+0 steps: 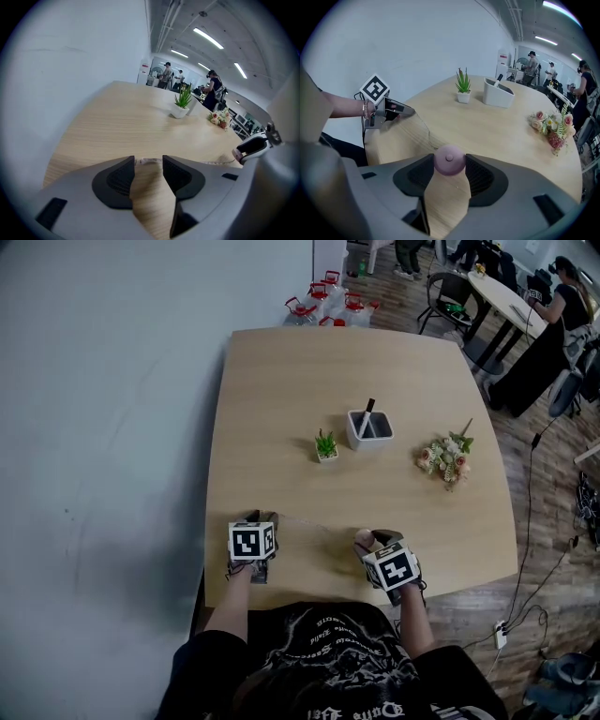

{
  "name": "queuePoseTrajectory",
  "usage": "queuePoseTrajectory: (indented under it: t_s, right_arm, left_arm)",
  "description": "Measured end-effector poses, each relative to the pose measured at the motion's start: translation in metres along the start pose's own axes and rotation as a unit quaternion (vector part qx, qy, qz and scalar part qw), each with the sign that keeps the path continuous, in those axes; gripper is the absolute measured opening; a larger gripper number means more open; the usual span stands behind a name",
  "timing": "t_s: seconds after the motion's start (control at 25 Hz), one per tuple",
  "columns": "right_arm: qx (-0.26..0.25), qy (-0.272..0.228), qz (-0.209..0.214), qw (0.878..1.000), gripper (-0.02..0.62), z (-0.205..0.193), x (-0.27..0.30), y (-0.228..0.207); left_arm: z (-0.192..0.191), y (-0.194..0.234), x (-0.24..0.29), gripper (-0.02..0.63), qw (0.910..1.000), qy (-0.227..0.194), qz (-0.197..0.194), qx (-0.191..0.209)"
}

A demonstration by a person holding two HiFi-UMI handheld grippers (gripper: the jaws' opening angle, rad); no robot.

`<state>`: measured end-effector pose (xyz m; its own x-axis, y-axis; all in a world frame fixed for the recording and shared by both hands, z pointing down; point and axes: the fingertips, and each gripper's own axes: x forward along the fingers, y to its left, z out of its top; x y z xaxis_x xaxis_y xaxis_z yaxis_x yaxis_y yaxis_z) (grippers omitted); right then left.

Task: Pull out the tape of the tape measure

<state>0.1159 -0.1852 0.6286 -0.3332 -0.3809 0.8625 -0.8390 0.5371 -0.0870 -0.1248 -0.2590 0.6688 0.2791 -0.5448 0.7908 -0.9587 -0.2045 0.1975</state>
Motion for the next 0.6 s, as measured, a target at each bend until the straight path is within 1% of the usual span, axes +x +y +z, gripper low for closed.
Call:
queuePoseTrajectory:
  t_s: [0.04, 0.16, 0.28, 0.36, 0.48, 0.6]
  right_arm:
    - [-0.003, 0.003, 0.0, 1.0, 0.225, 0.0, 0.002, 0.0]
    - [-0.01, 0.007, 0.002, 1.0, 0.225, 0.003, 0.007, -0.001]
    - [-0.017, 0.01, 0.001, 1.0, 0.225, 0.004, 0.016, -0.002]
    - [-0.021, 0.01, 0.001, 1.0, 0.225, 0.007, 0.021, -0.004]
    - [-0.026, 0.004, 0.003, 1.0, 0.225, 0.013, 0.028, -0.005]
    - [-0.035, -0.007, 0.002, 0.999, 0.226, 0.022, 0.037, -0.007]
  left_arm:
    - [0.002, 0.001, -0.002, 0.191, 0.9999, -0.007, -0.003, -0.008]
    - [0.009, 0.011, -0.013, 0.215, 0.9989, -0.036, 0.001, -0.031]
    - [0.013, 0.026, -0.026, 0.219, 0.9962, -0.063, 0.007, -0.06]
    - [0.018, 0.032, -0.04, 0.219, 0.9934, -0.089, 0.008, -0.072]
    - [0.023, 0.03, -0.062, 0.219, 0.9881, -0.131, -0.013, -0.081]
    - [0.021, 0.024, -0.075, 0.219, 0.981, -0.159, -0.039, -0.104]
